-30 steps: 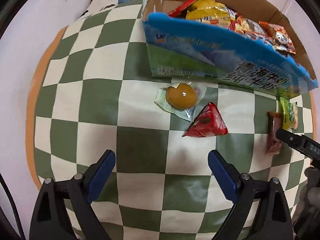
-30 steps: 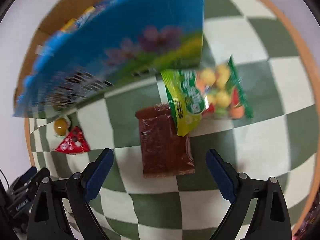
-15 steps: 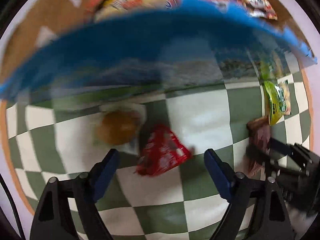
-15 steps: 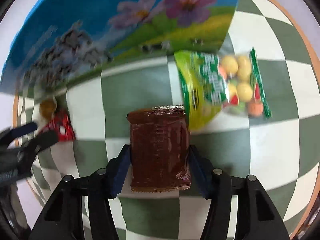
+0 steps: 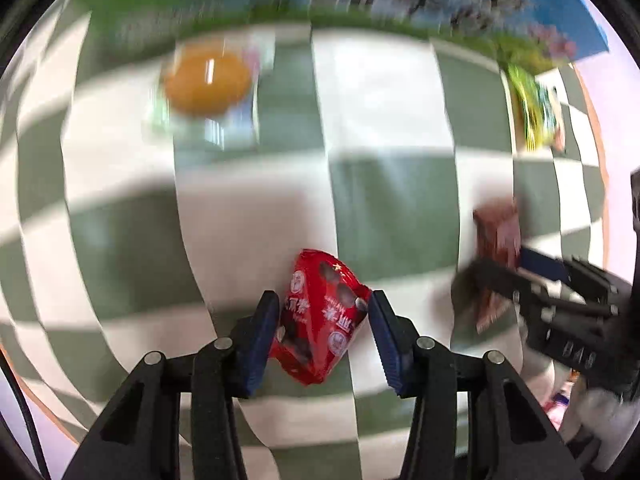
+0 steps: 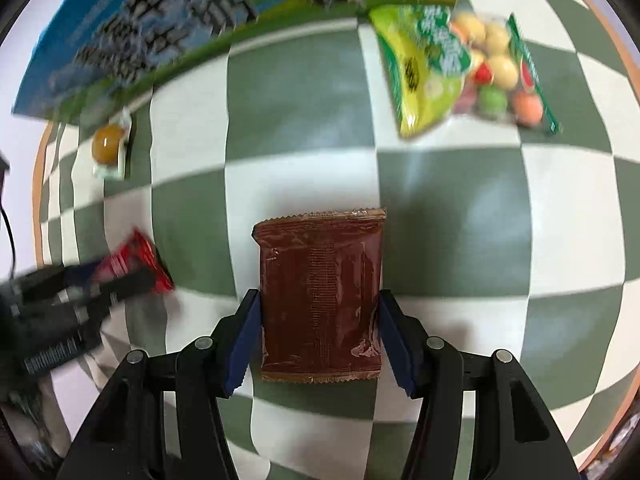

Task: Organize snacks
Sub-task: 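Grasp the small red packet with left tool while right grasps brown jerky pack, then carry both packets into the box and open both tools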

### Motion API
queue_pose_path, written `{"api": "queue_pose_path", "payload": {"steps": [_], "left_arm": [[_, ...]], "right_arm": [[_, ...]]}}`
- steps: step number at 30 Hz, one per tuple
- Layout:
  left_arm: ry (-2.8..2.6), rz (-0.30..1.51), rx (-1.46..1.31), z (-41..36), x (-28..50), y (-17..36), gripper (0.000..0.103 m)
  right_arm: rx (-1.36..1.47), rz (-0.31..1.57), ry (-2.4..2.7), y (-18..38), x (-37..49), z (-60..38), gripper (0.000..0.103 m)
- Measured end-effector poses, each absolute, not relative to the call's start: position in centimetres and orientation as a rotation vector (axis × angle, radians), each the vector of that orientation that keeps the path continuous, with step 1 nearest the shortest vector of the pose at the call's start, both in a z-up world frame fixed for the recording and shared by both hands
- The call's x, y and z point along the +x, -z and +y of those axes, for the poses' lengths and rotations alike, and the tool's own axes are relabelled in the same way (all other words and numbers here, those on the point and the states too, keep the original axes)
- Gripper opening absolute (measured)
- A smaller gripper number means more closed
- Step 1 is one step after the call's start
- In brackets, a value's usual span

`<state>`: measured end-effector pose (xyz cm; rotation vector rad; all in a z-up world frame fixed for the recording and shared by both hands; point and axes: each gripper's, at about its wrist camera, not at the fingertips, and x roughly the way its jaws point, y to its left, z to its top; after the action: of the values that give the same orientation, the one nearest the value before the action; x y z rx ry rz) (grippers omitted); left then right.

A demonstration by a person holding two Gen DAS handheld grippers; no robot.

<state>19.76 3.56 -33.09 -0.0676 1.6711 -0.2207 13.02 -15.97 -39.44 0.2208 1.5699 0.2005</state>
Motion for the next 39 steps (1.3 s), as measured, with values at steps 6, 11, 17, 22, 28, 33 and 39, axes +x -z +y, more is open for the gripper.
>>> {"api": "queue_pose_path", "payload": {"steps": [6,11,17,22,28,33,39], "left_arm": [[0.296,1.766,-0.275,5.4,19.4,36.1,0.061],[0.305,1.769,-0.194,4.6,19.5,36.2,0.058],[0.26,1.747,-0.081,3.0,18.5,34.6,0.042],[0.288,1.709,-0.109,2.6,19.1,31.9,0.04],[0.349,1.623,-0.169,2.1,20.2,27.1,0.038],[0.395,1.522,-0.213,1.8,24.0,22.0,0.036],[0.476,1.586,-0.146,1.9,26.4,24.6,0.056]], "right_arm": [[0.245,1.611,-0.2,40.7,13.2,-15.1,0.066],[0.21,1.625,-0.201,41.4,13.4,-14.4,0.068],[0.128,1.615,-0.205,41.5,14.2,-14.0,0.06],[0.187,1.592,-0.232,40.8,13.4,-14.2,0.059],[0.288,1.522,-0.29,37.1,13.0,-14.4,0.059],[0.317,1.417,-0.332,31.4,14.5,-14.5,0.059],[0.303,1.377,-0.312,29.4,16.8,-15.4,0.059]]}}
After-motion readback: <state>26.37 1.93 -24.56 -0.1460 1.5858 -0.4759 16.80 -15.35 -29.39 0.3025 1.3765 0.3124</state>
